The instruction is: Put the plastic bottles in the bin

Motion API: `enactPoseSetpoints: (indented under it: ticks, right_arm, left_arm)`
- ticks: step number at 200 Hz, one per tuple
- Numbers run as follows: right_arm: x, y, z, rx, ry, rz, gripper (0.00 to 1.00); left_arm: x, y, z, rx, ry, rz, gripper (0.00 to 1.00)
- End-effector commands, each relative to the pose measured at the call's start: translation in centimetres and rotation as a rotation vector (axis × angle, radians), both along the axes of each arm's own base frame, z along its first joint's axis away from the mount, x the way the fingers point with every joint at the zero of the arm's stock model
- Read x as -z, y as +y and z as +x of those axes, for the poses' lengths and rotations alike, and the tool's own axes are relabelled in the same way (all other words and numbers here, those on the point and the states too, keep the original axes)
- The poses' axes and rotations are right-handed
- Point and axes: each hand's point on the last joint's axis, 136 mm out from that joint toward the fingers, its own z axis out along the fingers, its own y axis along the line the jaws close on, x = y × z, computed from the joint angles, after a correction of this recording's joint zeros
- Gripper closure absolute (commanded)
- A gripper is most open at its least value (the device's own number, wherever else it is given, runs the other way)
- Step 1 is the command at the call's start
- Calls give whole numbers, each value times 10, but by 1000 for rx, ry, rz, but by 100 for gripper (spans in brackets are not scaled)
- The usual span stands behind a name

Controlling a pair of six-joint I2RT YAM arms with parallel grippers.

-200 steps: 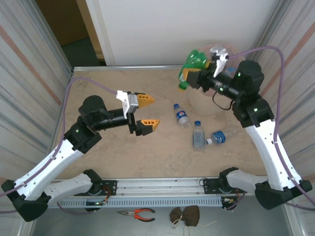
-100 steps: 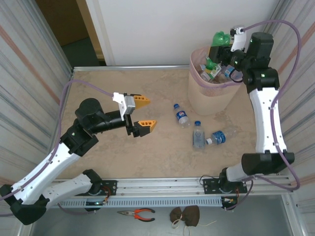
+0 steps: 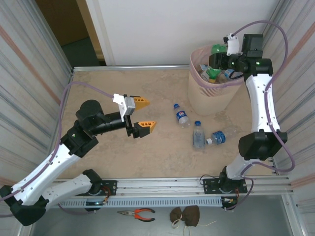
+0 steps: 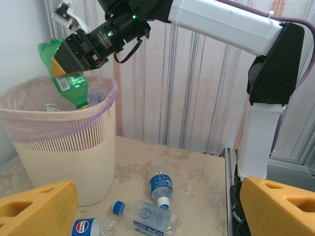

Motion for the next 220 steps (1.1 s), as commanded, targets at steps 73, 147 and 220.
enactPoseSetpoints:
  ticks: [73,147,220]
  right_arm:
    - [31,4,-13,-23,100,-6,30]
    - [-7,5,-21,-21,1,-11,33]
    - [36,13,-16,-52,116,-37,68]
  left_arm:
    - [-1,3,1,-12,1,-22,14]
    - [-1,3,2,-12,4,-25,14]
    - [6,2,7,-35,34,-10,15]
